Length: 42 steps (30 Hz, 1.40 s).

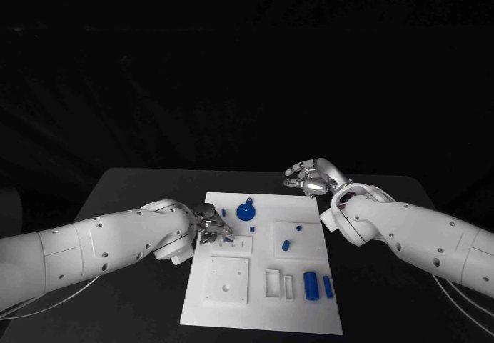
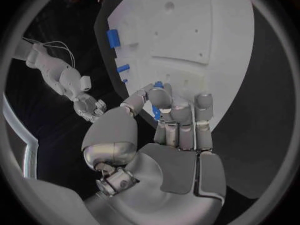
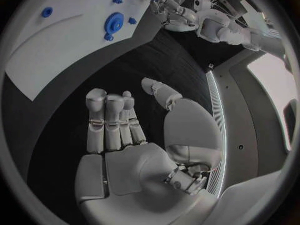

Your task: Assemble the parts on the task board

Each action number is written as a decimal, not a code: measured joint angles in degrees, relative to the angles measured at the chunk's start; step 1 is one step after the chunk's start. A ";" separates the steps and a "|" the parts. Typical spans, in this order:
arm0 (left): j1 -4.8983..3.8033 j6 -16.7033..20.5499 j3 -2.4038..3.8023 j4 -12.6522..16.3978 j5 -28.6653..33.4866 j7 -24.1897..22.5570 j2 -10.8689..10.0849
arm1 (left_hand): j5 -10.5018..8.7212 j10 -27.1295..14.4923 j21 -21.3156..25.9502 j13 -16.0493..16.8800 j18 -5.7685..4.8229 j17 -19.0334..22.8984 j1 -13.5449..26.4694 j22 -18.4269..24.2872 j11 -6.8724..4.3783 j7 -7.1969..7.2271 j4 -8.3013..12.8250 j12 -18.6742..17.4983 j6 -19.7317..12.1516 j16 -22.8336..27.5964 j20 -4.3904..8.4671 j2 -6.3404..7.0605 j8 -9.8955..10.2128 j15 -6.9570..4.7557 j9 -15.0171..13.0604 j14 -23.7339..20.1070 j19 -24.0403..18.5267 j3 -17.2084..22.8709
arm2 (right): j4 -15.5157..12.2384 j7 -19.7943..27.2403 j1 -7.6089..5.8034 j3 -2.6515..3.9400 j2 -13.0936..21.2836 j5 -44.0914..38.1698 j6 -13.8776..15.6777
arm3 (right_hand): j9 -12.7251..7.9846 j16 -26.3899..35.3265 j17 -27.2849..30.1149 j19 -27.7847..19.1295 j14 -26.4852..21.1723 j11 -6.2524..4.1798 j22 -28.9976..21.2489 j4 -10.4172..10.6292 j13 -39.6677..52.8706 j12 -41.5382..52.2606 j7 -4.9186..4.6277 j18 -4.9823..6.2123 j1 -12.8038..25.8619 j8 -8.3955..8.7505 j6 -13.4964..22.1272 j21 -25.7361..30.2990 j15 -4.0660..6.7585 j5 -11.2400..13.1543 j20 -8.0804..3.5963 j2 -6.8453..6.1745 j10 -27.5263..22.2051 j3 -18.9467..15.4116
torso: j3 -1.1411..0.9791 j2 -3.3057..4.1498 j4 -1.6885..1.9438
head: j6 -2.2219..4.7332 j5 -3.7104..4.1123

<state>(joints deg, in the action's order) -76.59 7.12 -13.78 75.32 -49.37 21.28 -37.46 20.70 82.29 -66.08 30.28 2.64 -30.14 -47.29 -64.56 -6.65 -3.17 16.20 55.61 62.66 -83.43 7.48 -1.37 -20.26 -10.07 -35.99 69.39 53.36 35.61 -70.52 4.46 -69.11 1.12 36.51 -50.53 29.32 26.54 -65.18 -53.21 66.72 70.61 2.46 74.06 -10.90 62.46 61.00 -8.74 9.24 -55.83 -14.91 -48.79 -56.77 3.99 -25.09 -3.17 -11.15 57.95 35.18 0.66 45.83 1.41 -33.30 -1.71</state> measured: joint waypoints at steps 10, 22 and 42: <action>0.24 -0.02 0.01 -0.73 -2.57 0.22 1.04 | 0.56 0.30 -0.47 0.53 0.92 0.06 0.41 -0.36 -0.30 0.00 -0.04 2.07 0.00 -1.15 0.41 0.31 -0.23 -0.21 -0.96 0.21 0.82 0.03 | -0.22 0.07 -0.03 0.01 0.03 0.08 0.10 | -0.05 0.00 0.00 0.00 -0.09 0.00 0.11 -0.16 -0.25 0.00 0.05 0.00 0.00 0.00 0.15 0.21 -0.09 -1.28 0.00 0.00 0.00 -0.16 | 0.01 -0.03 0.03 | -0.31 0.03; 0.28 -0.35 0.01 -1.32 -5.02 0.53 1.90 | 1.57 0.30 -0.70 1.09 0.92 0.26 0.41 -0.61 -0.30 0.00 -0.05 4.52 0.00 -1.99 0.51 0.32 -0.37 -0.21 -1.01 0.21 1.74 0.03 | -0.25 0.05 -0.05 0.01 0.04 0.07 0.16 | -0.10 0.00 -0.13 0.00 -0.10 0.00 0.29 -0.31 -0.65 0.41 0.14 0.00 0.00 0.00 0.24 0.43 -0.10 -3.44 0.01 0.00 0.00 -0.31 | 0.00 -0.05 0.03 | -0.57 -0.13; 1.24 -1.50 0.02 -2.79 -6.41 0.78 3.22 | 4.89 0.29 -0.70 1.20 0.91 0.32 2.55 -0.98 -0.30 0.00 -0.44 7.17 0.00 -2.88 0.51 -1.18 -0.57 -0.37 -6.37 0.43 1.74 -0.35 | -0.25 -0.10 -0.09 0.01 0.06 -0.06 0.20 | -0.22 0.24 -0.33 0.01 -0.12 -0.21 0.65 -0.48 -1.36 0.89 0.18 0.00 0.00 0.00 0.21 0.66 -0.13 -7.87 0.01 0.00 -0.20 -0.47 | 0.05 -0.06 0.06 | -0.95 -0.30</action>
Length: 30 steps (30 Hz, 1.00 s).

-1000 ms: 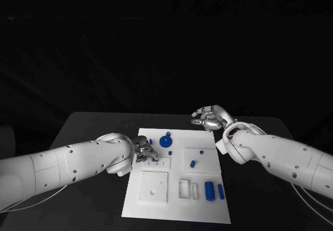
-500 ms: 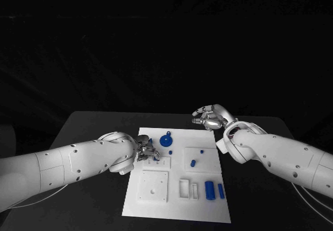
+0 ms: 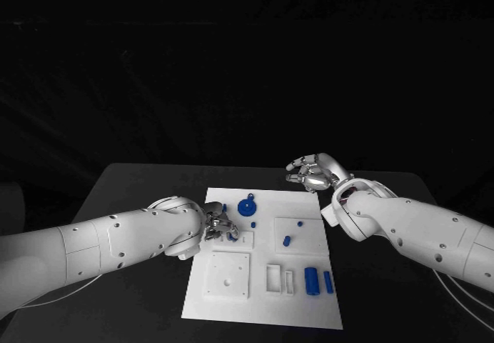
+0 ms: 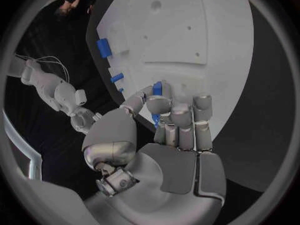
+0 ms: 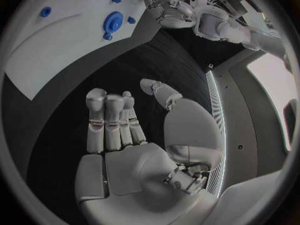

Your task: Assemble the parts on the task board

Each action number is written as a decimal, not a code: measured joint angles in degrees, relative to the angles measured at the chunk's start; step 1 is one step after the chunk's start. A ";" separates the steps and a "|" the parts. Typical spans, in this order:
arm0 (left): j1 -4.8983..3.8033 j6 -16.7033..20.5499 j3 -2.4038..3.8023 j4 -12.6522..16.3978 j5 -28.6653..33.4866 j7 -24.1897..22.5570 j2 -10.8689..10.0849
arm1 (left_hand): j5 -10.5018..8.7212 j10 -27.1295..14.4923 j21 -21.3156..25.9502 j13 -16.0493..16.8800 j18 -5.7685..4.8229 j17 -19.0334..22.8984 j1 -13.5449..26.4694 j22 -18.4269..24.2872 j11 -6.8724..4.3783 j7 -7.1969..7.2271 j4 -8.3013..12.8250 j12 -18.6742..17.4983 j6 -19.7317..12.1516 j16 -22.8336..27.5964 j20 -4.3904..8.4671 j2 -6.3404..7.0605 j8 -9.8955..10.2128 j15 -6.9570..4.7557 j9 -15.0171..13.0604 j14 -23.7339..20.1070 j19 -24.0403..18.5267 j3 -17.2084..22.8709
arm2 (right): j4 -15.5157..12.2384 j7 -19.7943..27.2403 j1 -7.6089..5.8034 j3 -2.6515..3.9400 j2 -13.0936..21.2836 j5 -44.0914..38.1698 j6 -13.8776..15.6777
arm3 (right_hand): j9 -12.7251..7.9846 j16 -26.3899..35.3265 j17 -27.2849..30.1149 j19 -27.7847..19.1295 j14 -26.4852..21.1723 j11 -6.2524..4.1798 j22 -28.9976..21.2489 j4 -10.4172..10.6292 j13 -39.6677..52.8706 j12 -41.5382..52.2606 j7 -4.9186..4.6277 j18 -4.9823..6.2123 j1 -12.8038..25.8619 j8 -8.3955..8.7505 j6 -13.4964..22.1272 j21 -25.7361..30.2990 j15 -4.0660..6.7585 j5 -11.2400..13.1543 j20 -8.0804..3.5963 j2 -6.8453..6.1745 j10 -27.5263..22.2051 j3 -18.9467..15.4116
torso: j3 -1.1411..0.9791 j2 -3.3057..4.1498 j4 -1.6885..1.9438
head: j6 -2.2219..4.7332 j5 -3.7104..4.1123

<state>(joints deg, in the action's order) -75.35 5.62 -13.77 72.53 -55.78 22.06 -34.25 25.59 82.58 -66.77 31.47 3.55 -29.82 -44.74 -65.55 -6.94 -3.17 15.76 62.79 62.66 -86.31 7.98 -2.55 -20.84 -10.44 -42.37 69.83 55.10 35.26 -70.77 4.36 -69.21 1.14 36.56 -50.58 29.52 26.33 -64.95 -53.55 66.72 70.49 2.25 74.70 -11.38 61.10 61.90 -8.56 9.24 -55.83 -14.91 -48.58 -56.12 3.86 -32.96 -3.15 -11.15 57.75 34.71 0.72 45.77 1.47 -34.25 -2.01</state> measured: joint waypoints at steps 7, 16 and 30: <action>0.11 -0.42 0.00 -0.22 -0.18 0.03 0.28 | 0.02 -0.01 0.00 0.05 0.00 0.00 0.07 -0.05 0.01 0.00 0.09 0.25 0.00 0.00 0.00 -0.07 0.00 -0.01 -0.02 0.03 0.00 0.09 | -0.02 -0.02 0.00 0.00 0.00 -0.01 0.01 | 0.00 0.00 -0.06 0.20 -0.01 0.05 0.07 0.00 -0.13 0.00 0.07 0.00 0.00 0.00 -0.06 0.22 -0.01 -0.74 0.19 0.00 -0.05 0.00 | 0.01 0.01 -0.01 | -0.09 0.05; 0.18 -0.67 0.00 -0.22 -0.73 0.05 0.32 | 0.32 -0.08 0.00 0.05 0.00 0.00 0.06 -0.05 0.08 0.00 0.09 0.45 0.00 0.00 0.00 -0.06 0.00 0.02 -1.19 0.18 0.00 0.09 | -0.04 -0.05 -0.01 0.00 0.00 -0.02 0.02 | 0.00 0.00 -0.06 0.20 -0.01 0.21 0.12 0.00 -0.18 0.22 0.16 0.02 0.00 0.00 -0.15 0.22 -0.01 -1.01 0.20 0.00 -0.21 0.00 | 0.03 0.02 0.00 | -0.10 0.12; 0.20 -0.71 0.01 -0.56 -2.10 0.32 0.16 | -0.13 -0.09 0.00 0.04 0.00 -0.01 0.35 -0.12 0.09 0.00 0.25 0.84 0.00 0.00 0.00 -0.35 0.00 0.02 -1.31 0.22 0.00 0.25 | 0.09 -0.07 -0.01 0.00 -0.07 -0.03 0.03 | 0.00 0.00 -0.11 0.20 -0.06 0.21 0.12 0.00 -0.31 0.22 0.22 0.02 0.00 0.00 -0.30 0.22 -0.06 -1.55 0.20 0.00 -0.21 0.00 | 0.03 0.04 0.03 | -0.12 0.12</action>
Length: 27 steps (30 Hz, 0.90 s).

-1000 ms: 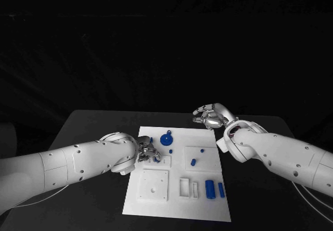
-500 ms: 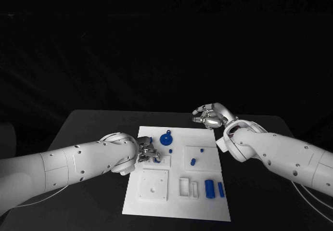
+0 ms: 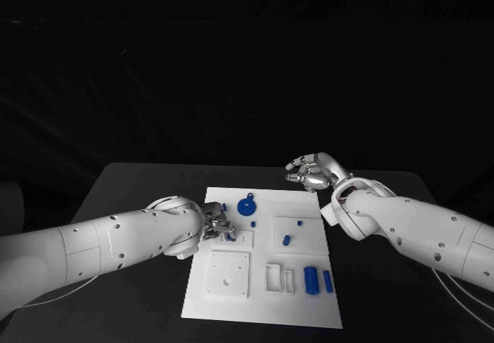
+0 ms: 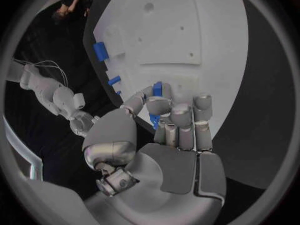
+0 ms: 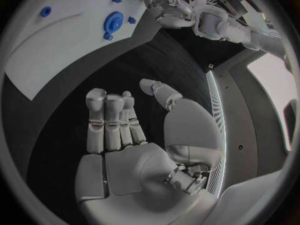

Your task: Assemble the parts on the task board

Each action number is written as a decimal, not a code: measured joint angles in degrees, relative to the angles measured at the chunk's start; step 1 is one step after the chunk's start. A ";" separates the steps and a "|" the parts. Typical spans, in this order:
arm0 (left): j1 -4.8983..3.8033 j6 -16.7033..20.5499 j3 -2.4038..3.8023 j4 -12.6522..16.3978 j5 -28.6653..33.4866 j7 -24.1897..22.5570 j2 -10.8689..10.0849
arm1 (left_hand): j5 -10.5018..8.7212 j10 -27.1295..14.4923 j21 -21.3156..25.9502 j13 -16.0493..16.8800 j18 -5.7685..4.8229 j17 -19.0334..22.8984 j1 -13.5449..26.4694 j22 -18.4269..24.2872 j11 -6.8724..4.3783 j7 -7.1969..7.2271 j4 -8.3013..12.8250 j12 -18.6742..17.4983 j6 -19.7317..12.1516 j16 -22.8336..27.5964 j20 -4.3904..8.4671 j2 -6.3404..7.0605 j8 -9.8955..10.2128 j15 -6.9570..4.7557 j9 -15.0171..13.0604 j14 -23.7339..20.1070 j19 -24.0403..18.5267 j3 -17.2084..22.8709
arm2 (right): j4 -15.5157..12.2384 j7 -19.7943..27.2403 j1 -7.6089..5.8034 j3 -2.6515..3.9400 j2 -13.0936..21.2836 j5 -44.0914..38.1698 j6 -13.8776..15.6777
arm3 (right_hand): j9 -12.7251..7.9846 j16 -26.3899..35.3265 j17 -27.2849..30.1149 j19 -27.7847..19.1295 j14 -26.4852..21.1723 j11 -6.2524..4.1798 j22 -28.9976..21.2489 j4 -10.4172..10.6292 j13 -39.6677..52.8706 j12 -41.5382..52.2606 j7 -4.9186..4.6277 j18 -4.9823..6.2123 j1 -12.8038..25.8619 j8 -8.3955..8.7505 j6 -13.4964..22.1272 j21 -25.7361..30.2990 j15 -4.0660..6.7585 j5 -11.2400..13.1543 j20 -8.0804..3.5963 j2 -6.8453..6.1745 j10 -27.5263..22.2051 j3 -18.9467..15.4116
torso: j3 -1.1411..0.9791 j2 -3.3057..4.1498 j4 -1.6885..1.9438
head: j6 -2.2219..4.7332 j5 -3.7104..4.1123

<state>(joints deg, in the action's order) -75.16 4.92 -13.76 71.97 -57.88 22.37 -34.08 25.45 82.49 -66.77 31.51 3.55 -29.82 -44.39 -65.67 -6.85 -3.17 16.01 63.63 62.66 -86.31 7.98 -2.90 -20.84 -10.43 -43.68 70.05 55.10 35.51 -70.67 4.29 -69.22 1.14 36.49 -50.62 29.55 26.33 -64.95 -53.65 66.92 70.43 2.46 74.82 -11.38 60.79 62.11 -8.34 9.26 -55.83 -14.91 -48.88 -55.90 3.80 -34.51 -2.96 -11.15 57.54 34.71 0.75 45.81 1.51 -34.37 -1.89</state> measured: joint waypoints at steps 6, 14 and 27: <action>0.02 0.08 0.03 0.00 -0.29 0.03 -0.04 | -0.45 -0.01 0.00 -0.01 0.00 0.00 0.25 -0.03 0.01 0.00 0.00 0.00 0.00 0.00 0.00 -0.25 0.00 0.09 -0.78 0.09 0.00 0.00 | 0.03 0.00 0.00 0.00 -0.04 -0.01 0.00 | 0.00 0.00 0.01 0.00 0.00 0.00 0.05 0.00 0.00 0.00 -0.20 0.00 0.00 0.00 0.05 0.00 0.00 0.00 0.00 0.00 0.00 0.00 | 0.02 0.00 0.01 | 0.01 0.06; 0.17 0.42 0.08 0.03 -0.29 -0.02 -0.06 | -1.12 -0.11 0.00 -0.15 0.00 0.00 0.31 -0.09 0.11 0.00 -0.01 0.00 0.00 0.00 0.00 -0.31 0.00 0.09 -1.70 0.10 0.00 -0.01 | 0.06 -0.01 0.00 0.00 -0.08 -0.04 0.00 | 0.00 0.00 -0.05 0.00 -0.01 0.00 0.05 0.00 -0.02 0.00 -0.20 0.00 0.00 0.00 0.06 0.00 -0.01 -0.33 0.00 0.00 0.00 0.00 | 0.05 0.01 -0.03 | 0.04 0.18; 0.69 1.42 0.06 0.04 -0.21 -0.11 0.09 | -2.45 -0.21 0.00 -0.41 0.00 0.13 0.62 -0.15 0.20 0.00 -0.02 0.23 0.00 0.00 0.00 -0.62 -0.01 0.19 -3.34 0.20 0.00 -0.02 | 0.04 -0.02 0.00 0.00 -0.06 -0.18 0.01 | 0.00 0.00 -0.04 0.00 -0.01 0.00 0.04 -0.16 -0.04 0.00 -0.18 0.00 0.00 0.00 0.05 0.00 -0.01 -0.33 0.00 0.00 0.00 -0.16 | -0.01 0.02 -0.03 | -0.07 0.24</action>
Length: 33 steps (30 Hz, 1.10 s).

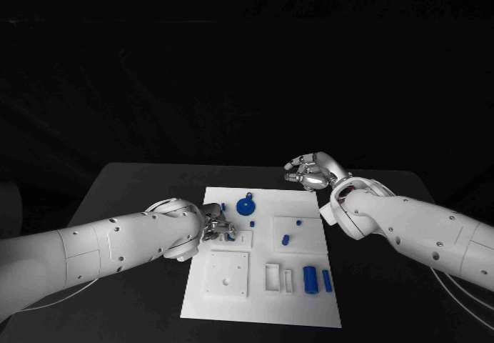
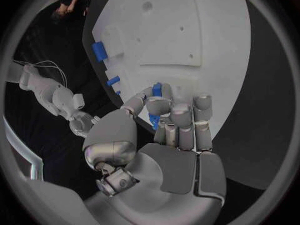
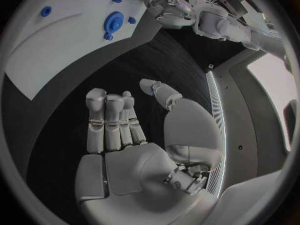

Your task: Assemble the parts on the task board

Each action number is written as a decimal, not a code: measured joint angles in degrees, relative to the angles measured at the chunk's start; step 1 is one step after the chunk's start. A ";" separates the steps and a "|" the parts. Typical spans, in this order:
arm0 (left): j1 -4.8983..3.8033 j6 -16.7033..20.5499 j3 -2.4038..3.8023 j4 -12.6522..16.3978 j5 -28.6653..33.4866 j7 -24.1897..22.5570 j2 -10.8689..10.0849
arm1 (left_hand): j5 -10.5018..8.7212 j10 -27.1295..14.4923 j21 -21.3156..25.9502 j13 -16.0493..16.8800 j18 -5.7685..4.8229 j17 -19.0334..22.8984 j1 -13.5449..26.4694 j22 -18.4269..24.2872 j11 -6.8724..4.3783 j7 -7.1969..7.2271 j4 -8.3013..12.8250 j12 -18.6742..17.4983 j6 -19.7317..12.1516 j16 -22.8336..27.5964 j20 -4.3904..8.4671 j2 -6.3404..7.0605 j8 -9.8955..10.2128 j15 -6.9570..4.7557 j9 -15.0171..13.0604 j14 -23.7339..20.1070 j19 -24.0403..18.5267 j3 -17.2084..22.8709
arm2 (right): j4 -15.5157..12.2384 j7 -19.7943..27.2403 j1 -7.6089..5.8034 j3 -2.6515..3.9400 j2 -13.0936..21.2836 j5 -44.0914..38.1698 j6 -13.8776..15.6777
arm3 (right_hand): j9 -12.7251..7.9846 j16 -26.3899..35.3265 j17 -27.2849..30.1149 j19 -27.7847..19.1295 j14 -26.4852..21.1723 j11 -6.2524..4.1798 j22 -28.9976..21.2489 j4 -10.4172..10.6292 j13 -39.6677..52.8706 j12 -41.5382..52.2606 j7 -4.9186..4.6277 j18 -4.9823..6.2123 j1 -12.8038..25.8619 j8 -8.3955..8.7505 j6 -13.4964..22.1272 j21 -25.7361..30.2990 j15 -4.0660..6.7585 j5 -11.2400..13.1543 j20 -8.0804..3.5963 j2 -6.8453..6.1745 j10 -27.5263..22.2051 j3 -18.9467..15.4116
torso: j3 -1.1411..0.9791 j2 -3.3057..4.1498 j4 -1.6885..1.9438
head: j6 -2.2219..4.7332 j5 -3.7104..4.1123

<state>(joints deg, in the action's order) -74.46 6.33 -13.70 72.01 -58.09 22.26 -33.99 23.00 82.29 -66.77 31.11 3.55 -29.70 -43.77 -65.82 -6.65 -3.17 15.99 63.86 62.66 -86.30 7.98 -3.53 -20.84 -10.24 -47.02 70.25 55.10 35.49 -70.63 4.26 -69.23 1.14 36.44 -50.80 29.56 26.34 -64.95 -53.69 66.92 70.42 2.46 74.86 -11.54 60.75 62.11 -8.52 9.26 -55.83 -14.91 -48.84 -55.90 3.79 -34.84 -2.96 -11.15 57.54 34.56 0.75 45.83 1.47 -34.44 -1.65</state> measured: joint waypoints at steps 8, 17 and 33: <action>0.08 0.18 0.00 -0.06 0.00 0.00 0.04 | -0.22 0.00 0.00 -0.07 0.00 0.02 0.00 -0.05 0.00 0.00 -0.06 0.00 0.00 0.00 0.00 0.00 -0.01 0.01 -1.53 0.01 0.00 -0.06 | -0.02 -0.02 0.00 0.00 0.02 -0.09 0.00 | 0.00 0.00 0.01 0.00 0.00 0.00 0.05 0.00 0.00 0.00 0.04 0.00 0.00 0.00 -0.03 0.00 0.00 0.00 0.00 0.00 0.00 0.00 | -0.02 -0.01 -0.04 | 0.06 0.02; 0.10 -0.10 0.01 -0.16 0.21 0.00 0.07 | -1.19 0.00 0.00 -0.27 0.00 0.08 -0.01 -0.19 0.00 0.00 -0.07 0.00 0.00 0.00 0.00 0.01 -0.01 0.10 -1.61 0.10 0.00 -0.07 | -0.02 -0.07 0.00 0.00 0.04 -0.16 0.00 | 0.00 0.00 0.01 0.00 0.00 0.00 0.04 0.00 -0.01 0.00 0.10 0.00 0.00 0.00 -0.09 0.00 0.00 0.00 0.00 0.00 0.00 0.00 | -0.03 -0.04 -0.03 | 0.08 0.05; 0.11 -0.68 -0.02 -0.44 0.60 -0.13 0.36 | -15.76 -0.20 0.25 -1.33 0.00 0.38 0.15 -0.52 0.20 2.14 -4.24 0.71 3.79 0.00 0.00 4.23 -4.29 -1.26 -4.93 1.41 0.00 -0.19 | 0.00 -0.14 0.00 0.00 0.06 -0.28 -0.01 | 0.00 0.00 -0.04 0.00 0.00 0.00 0.08 0.00 -0.05 0.22 0.11 0.00 0.00 0.00 -0.23 0.00 0.00 0.00 0.00 0.00 0.00 0.00 | 0.02 -0.04 0.03 | -0.07 0.10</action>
<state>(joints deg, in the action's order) -74.35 5.65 -13.72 71.57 -57.49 22.13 -33.63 7.24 82.09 -66.52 29.78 3.55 -29.32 -43.62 -66.34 -6.45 -1.03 11.75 64.57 66.46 -86.30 7.98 0.70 -25.13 -11.50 -51.95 71.65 55.09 35.29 -70.62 4.12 -69.23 1.14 36.50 -51.08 29.55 26.34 -64.95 -53.73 66.92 70.42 2.46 74.94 -11.54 60.70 62.33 -8.41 9.26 -55.83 -14.91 -49.07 -55.90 3.79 -34.84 -2.96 -11.15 57.55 34.56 0.77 45.79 1.50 -34.51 -1.55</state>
